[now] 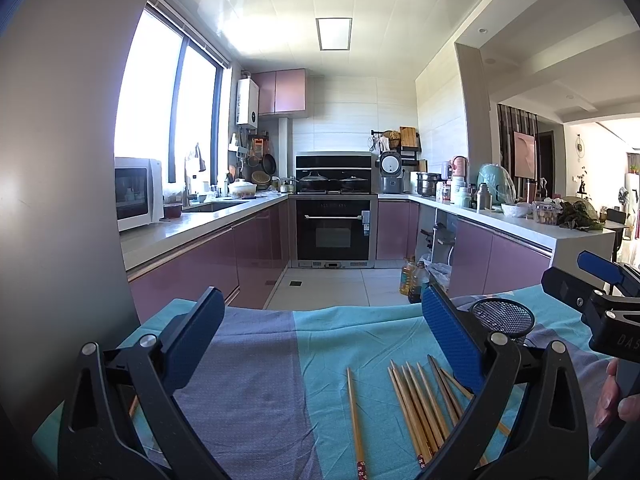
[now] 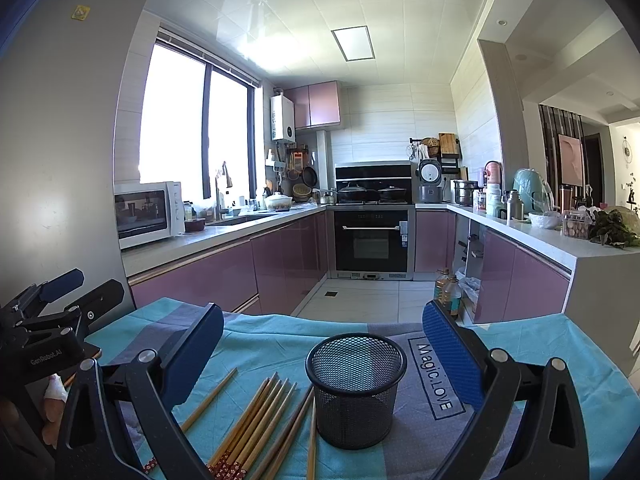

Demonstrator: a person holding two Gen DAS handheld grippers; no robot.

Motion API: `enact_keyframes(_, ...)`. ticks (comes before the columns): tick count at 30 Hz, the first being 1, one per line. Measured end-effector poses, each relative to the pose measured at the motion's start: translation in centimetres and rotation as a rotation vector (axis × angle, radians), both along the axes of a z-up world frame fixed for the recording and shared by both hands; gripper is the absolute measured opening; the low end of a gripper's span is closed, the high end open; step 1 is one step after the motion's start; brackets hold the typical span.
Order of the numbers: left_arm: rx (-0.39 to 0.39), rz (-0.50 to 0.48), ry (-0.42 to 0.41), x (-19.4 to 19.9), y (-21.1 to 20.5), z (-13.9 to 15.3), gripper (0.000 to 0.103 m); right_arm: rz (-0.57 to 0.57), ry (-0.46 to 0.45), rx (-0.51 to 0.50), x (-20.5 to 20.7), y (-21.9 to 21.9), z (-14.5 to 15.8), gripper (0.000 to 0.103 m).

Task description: Organize utensils

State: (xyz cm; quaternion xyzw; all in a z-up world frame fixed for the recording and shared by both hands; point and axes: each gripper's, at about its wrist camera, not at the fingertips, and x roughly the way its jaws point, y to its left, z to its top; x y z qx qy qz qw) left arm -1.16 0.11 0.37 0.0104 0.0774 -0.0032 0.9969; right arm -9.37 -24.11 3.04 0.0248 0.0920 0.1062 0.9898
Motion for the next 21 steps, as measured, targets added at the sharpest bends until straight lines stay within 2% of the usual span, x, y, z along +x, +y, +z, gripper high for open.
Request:
enact_keyframes(7, 0.001, -0.005, 0.010, 0.2, -0.1, -0.1, 0.097, -0.004, 0.003, 0.001, 0.1, 0.0, 0.0, 0.096)
enact_keyframes(12, 0.002, -0.016, 0.029, 0.5, -0.1, -0.3, 0.097, 0.030, 0.039, -0.009, 0.3, -0.2, -0.3, 0.096)
enact_keyframes(16, 0.001, -0.056, 0.104, 1.7, 0.1, -1.1, 0.097, 0.100, 0.117, -0.039, 0.4, -0.3, -1.2, 0.096)
enact_keyframes(20, 0.020, -0.095, 0.224, 3.6, 0.3, -2.7, 0.097, 0.174, 0.262, -0.074, 1.4, -0.1, -3.3, 0.096)
enact_keyframes(21, 0.033, -0.104, 0.257, 4.1, 0.2, -3.2, 0.097, 0.181, 0.301, -0.093, 1.8, 0.2, -3.9, 0.092)
